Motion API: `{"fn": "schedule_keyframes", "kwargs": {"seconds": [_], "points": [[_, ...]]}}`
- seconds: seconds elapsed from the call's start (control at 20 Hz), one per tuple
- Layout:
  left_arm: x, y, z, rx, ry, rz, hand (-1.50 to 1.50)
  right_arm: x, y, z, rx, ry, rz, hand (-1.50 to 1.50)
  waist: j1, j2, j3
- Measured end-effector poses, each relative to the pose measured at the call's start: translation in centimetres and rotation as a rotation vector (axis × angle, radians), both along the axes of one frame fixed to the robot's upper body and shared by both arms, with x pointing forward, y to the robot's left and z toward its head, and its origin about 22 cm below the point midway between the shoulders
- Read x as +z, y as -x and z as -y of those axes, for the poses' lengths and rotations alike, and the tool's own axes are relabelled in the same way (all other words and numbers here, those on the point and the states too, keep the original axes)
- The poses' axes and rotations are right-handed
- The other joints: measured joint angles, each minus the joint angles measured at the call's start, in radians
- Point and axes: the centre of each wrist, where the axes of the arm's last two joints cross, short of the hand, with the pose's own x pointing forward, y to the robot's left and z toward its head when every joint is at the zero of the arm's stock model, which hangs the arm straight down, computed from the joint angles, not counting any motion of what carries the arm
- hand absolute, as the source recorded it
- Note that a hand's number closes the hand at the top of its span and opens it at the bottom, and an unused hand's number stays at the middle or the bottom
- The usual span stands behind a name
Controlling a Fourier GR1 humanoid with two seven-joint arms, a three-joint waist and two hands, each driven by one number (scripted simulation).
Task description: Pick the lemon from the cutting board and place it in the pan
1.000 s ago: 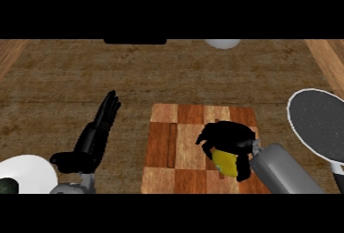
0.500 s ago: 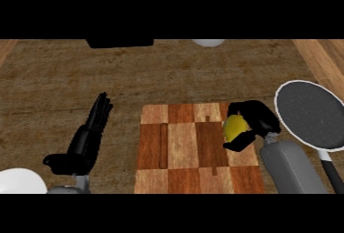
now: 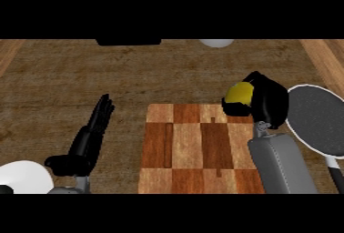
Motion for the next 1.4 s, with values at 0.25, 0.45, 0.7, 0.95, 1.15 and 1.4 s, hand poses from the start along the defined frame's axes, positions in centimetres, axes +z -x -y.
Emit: {"fn": "schedule_keyframes", "kwargs": {"seconds": [0.25,0.45,0.7,0.95,1.15,1.4], "points": [[0.1,0.1,0.3,-0.017,0.000,0.007,0.00,3.0,1.4,-0.6,-0.177,-0.063,0.138,1.50,0.016,0.006,0.001],[0.8,-0.3,0.5,-0.026,0.006,0.017,0.00,3.4,2.1,1.1,-0.273,-0.135,0.198,1.50,0.023,0.010,0.002],[0.5,-0.5,0.9,-0.030,0.010,0.018,0.00,2.6,2.2,5.4,-0.377,-0.166,0.269,1.50,0.028,0.013,0.003],[1.1,-0.3,1.3,-0.034,0.008,0.021,0.00,0.8,2.5,10.9,-0.454,-0.072,0.313,1.50,0.031,0.014,0.003],[1.2,-0.4,0.4,-0.033,0.008,0.019,0.00,-0.9,2.9,15.0,-0.518,0.028,0.357,1.50,0.033,0.015,0.003],[0.7,-0.1,1.2,-0.040,0.009,0.019,0.00,-2.0,2.4,19.9,-0.574,0.030,0.454,1.50,0.037,0.016,0.004]]}}
